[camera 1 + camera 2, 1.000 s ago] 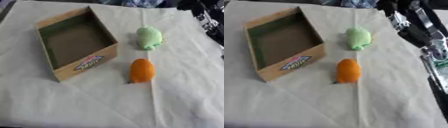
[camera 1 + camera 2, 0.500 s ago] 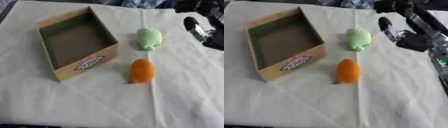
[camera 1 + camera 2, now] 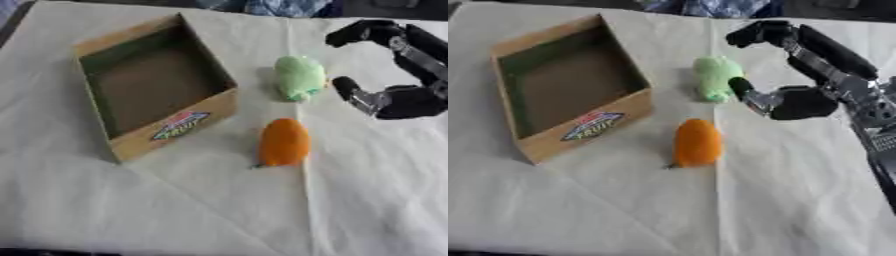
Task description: Pick up objects on the table and place them in the box.
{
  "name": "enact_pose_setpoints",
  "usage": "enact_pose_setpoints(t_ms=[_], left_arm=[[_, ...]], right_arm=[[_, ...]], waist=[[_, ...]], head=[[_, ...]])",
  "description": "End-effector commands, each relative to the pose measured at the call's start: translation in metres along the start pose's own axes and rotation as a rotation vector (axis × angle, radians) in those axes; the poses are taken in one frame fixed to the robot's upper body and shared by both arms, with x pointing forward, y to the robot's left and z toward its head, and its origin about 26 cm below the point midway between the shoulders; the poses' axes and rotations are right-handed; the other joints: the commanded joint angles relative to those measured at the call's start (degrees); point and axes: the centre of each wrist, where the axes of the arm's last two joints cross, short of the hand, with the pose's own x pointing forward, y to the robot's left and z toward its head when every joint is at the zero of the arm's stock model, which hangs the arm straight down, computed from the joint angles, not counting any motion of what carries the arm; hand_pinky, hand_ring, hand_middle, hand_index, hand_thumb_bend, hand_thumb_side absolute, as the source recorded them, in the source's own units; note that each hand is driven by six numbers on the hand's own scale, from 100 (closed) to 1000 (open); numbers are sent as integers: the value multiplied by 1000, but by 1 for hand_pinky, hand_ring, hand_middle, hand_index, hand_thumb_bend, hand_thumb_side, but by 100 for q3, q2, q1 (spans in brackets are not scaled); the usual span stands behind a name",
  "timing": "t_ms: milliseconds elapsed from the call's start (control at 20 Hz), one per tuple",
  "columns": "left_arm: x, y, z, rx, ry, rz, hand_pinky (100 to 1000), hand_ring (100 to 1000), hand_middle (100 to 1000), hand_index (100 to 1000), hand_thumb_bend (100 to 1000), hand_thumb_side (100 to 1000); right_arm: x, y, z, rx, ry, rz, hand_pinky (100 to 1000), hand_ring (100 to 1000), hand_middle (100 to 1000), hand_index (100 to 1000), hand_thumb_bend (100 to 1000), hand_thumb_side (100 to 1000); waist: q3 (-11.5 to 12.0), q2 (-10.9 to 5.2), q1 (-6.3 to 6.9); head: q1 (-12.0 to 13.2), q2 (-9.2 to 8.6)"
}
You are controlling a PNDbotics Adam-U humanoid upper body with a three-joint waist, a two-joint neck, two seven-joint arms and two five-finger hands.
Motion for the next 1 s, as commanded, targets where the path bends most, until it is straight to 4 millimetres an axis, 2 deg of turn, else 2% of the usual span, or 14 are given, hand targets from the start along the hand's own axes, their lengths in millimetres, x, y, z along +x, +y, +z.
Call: enact_pose_setpoints(t_ms=[50,300,500,600,1000], left_arm=[[5,4,-7,-5,-33,-9,620,787,1000,713,312,996],[5,3,-7,-8,-31,-11,619,787,1000,712,310,994],[5,3,-7,-12,-30,-11,619,787,1000,712,307,991],[5,3,-7,-14,-31,-11,619,787,1000,712,304,987],[5,2,-7,-24,-32,-8,618,787,1000,711,296,980]], right_arm=[[6,-8,-3,33,-8,68,898,837,808,913,300,474],[9,-5,-6,95,8,110,900,833,792,903,329,420],[10,0,-9,127,8,123,904,842,796,904,318,401],[11,2,-10,145,9,123,907,842,795,907,323,363],[15,12,-13,215,16,120,907,846,787,916,325,406]], waist=[[2,-113,9],[7,-112,9],[10,-113,6],[12,-114,5],[30,-113,6]], head=[[5,-43],[8,-35],[7,-35],[5,-35],[-5,-23]])
